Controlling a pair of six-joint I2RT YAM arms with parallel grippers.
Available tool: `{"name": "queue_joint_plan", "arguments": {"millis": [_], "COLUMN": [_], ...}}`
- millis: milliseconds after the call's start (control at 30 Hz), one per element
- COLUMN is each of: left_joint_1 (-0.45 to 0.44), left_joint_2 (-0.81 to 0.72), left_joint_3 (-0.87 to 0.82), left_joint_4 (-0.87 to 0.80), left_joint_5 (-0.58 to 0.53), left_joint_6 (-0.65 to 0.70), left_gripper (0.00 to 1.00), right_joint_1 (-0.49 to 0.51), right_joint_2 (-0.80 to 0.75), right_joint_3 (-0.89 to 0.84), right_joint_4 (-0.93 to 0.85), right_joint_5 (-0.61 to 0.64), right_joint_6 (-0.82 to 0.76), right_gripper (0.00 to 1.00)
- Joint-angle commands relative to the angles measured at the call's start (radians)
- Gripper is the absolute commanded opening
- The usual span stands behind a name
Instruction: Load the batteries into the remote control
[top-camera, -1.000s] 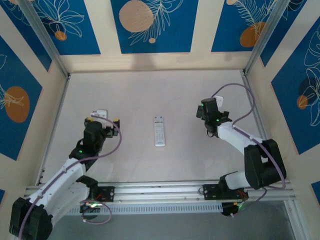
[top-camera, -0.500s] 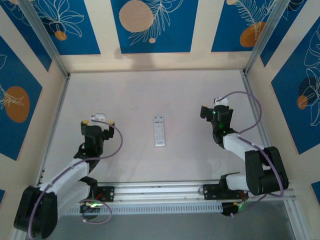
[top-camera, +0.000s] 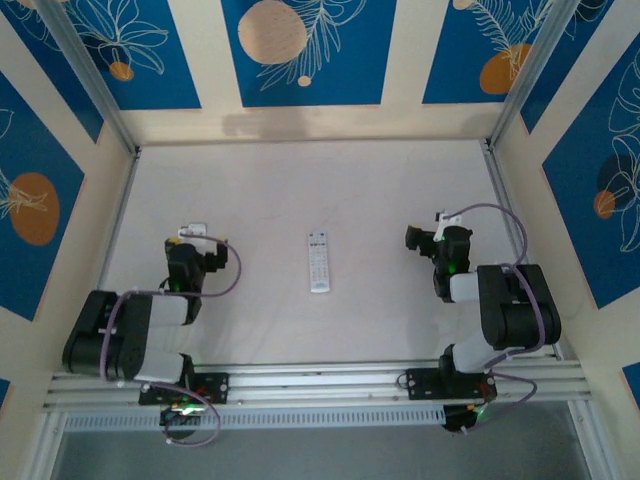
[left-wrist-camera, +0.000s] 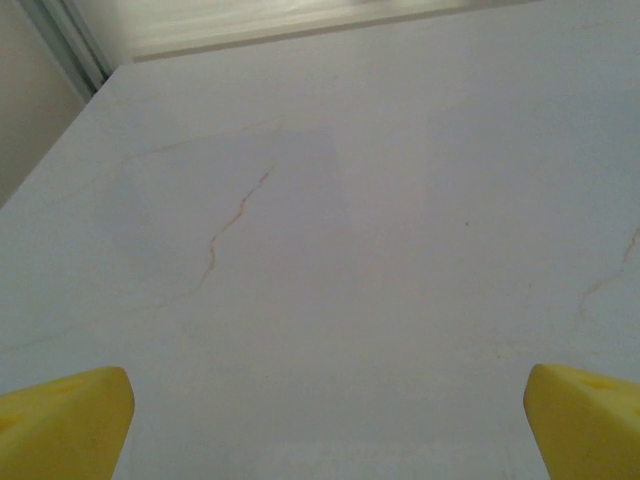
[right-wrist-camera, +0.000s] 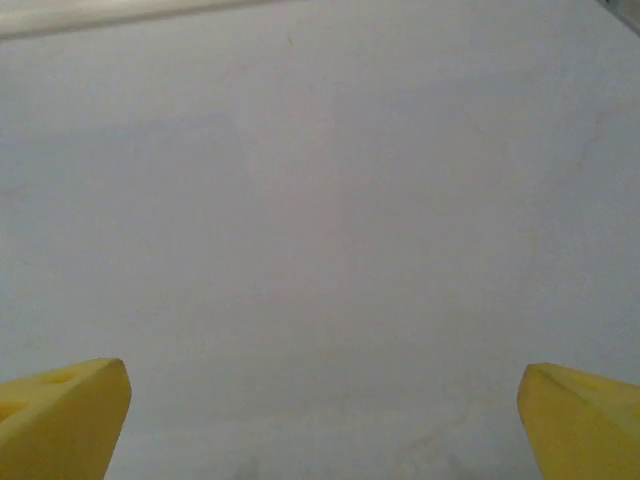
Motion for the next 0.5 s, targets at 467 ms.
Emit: {"name": "queue_joint_plan", "arguments": {"millis": [467], "left_joint_1": [0.016], "left_joint_2": [0.081], "left_joint_3": [0.101], "left_joint_4": [0.021], "left_joint_5": [0.032], "left_joint_6": [-0.034], "left_gripper": [1.00], "right_joint_1": [0.025], "right_joint_2": [-0.011], "right_joint_3": [0.029], "right_joint_4": [0.023], "right_joint_5": [-0.008], "right_joint_6": [-0.007], "right_gripper": [0.99]}}
